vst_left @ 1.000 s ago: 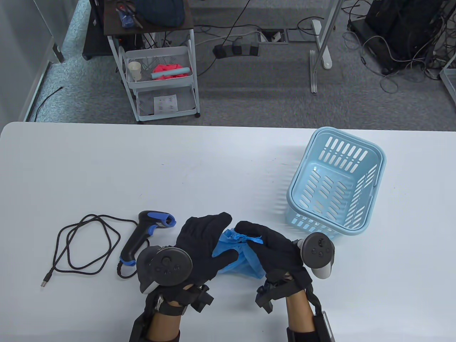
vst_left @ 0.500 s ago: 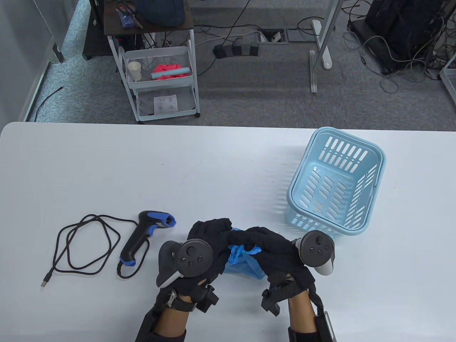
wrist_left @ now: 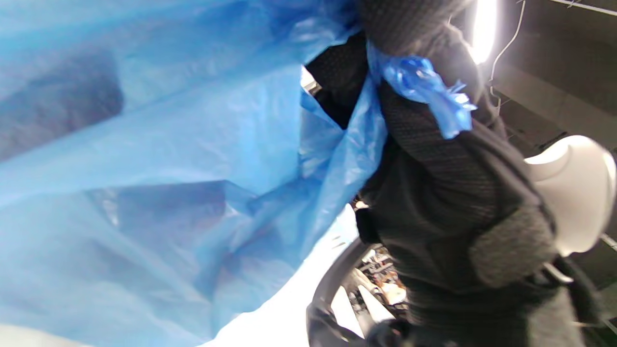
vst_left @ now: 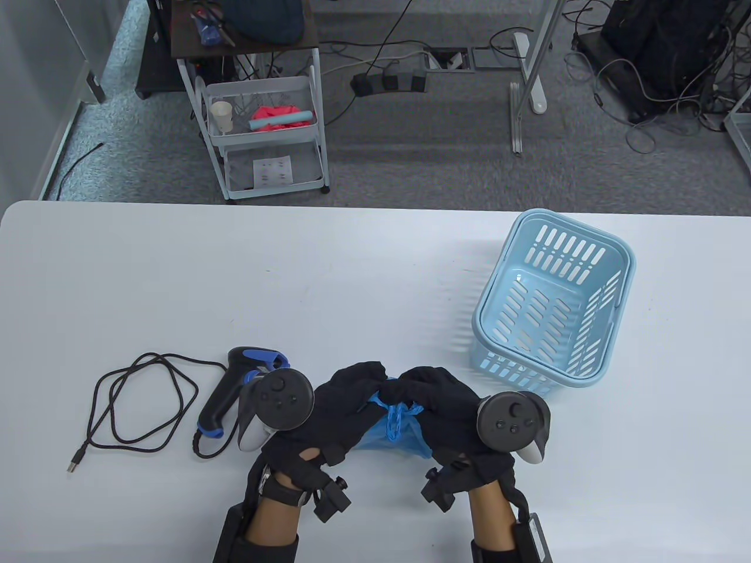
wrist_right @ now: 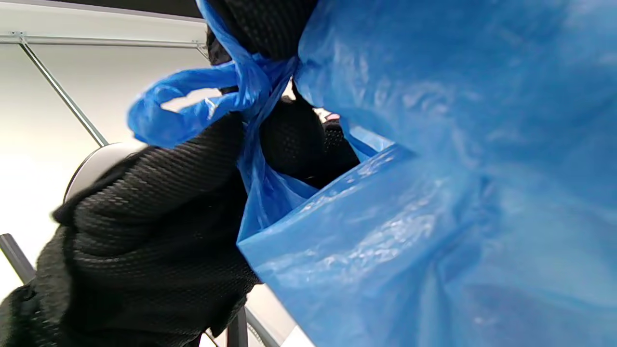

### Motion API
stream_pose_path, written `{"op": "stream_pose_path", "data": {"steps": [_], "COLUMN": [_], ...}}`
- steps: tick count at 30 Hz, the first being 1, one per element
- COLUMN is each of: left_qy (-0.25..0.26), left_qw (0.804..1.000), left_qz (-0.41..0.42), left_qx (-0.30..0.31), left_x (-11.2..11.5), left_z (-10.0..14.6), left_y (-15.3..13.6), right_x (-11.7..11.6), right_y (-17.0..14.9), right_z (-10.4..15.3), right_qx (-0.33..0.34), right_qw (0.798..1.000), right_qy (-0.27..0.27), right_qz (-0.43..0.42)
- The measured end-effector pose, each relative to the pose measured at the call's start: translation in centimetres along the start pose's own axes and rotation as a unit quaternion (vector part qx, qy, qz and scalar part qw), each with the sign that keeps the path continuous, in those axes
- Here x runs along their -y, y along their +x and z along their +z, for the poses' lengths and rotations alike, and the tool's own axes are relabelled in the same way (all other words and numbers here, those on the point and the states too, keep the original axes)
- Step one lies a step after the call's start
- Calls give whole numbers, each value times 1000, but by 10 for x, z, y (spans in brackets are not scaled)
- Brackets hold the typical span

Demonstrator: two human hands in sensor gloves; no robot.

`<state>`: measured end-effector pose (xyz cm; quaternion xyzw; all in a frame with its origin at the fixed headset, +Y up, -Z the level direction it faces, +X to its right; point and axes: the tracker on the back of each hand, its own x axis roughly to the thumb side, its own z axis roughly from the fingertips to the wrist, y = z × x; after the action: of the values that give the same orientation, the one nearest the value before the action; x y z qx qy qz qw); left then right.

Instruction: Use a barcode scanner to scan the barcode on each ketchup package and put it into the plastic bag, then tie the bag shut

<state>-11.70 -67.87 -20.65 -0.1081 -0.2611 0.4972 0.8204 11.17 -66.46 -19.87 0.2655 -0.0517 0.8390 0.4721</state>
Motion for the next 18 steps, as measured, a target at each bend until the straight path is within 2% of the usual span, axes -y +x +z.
{"op": "stream_pose_path", "data": {"steps": [5, 11, 15, 18], "left_qy": [1, 59, 71, 92], "left_qw": [1000, 996, 994, 985], "left_qz": [6, -57, -86, -143], "left_qx": [6, -16, -16, -16], "left_x": [1, 6, 8, 10], "left_z": [0, 0, 1, 2], "left_y": [1, 9, 12, 18], "right_x": [-2, -4, -3, -2], "right_y": [0, 0, -2, -1], "right_z": [0, 0, 1, 1], "right_qx": [0, -13, -16, -18], "right_qw": [1000, 1000, 999, 999], "right_qy": [-15, -28, -23, -32], "right_qz": [11, -5, -23, -38]}}
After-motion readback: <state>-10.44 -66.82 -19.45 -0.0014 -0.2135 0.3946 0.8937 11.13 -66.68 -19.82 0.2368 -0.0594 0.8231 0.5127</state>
